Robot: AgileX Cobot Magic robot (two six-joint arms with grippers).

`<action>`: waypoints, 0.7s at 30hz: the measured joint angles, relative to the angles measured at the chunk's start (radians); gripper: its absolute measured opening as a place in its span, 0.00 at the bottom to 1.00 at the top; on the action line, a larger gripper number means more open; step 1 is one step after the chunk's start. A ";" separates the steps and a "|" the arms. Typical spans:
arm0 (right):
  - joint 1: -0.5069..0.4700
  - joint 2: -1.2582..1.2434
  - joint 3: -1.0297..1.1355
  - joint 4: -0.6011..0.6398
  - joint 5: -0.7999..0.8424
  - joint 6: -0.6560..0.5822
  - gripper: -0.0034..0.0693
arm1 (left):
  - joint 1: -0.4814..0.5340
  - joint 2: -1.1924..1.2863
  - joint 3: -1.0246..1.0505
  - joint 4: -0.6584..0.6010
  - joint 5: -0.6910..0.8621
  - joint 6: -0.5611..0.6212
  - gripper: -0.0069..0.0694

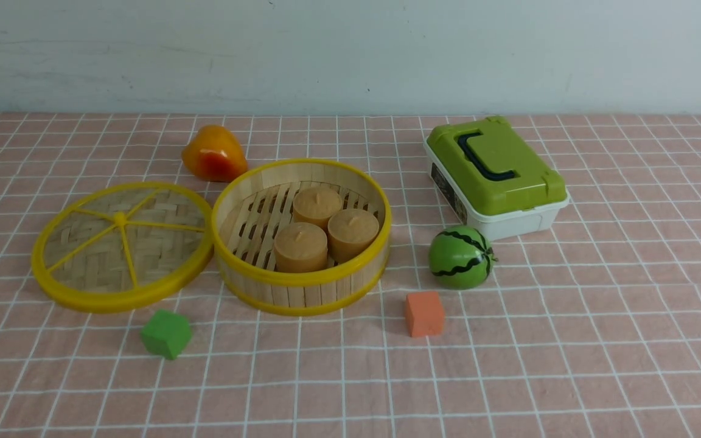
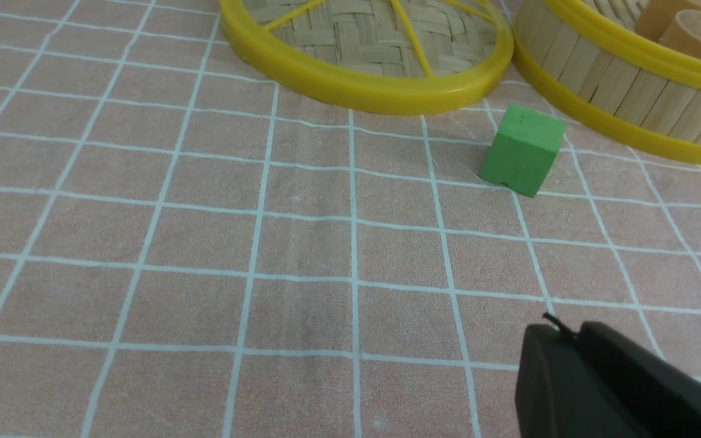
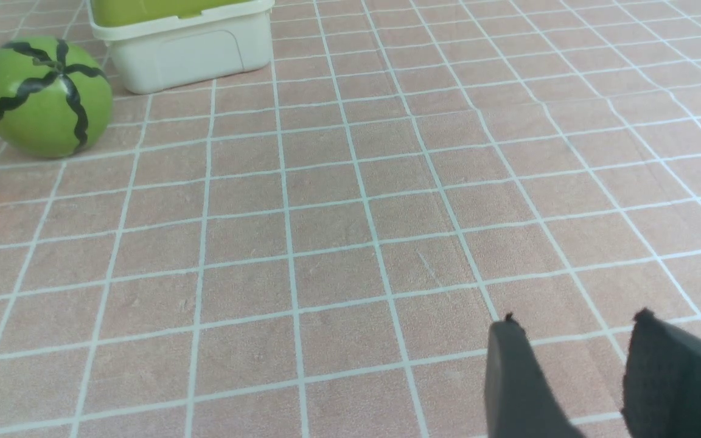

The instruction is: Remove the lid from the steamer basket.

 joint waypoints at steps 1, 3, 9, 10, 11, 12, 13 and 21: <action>0.000 0.000 0.000 0.000 0.000 0.000 0.38 | 0.000 0.000 0.000 0.000 0.000 0.000 0.14; 0.000 0.000 0.000 0.000 0.000 0.000 0.38 | 0.000 0.000 0.000 0.000 0.000 0.000 0.14; 0.000 0.000 0.000 0.000 0.000 0.000 0.38 | 0.000 0.000 0.000 0.000 0.000 0.000 0.16; 0.000 0.000 0.000 0.000 0.000 0.000 0.38 | 0.000 0.000 0.000 0.000 0.000 0.000 0.16; 0.000 0.000 0.000 0.000 0.000 0.000 0.38 | 0.000 0.000 0.000 0.000 0.000 0.000 0.16; 0.000 0.000 0.000 0.000 0.000 0.000 0.38 | 0.000 0.000 0.000 0.000 0.000 0.000 0.17; 0.000 0.000 0.000 0.000 0.000 0.000 0.38 | 0.000 0.000 0.000 0.000 0.000 0.000 0.17; 0.000 0.000 0.000 0.000 0.000 0.000 0.38 | 0.000 0.000 0.000 0.000 0.000 0.000 0.17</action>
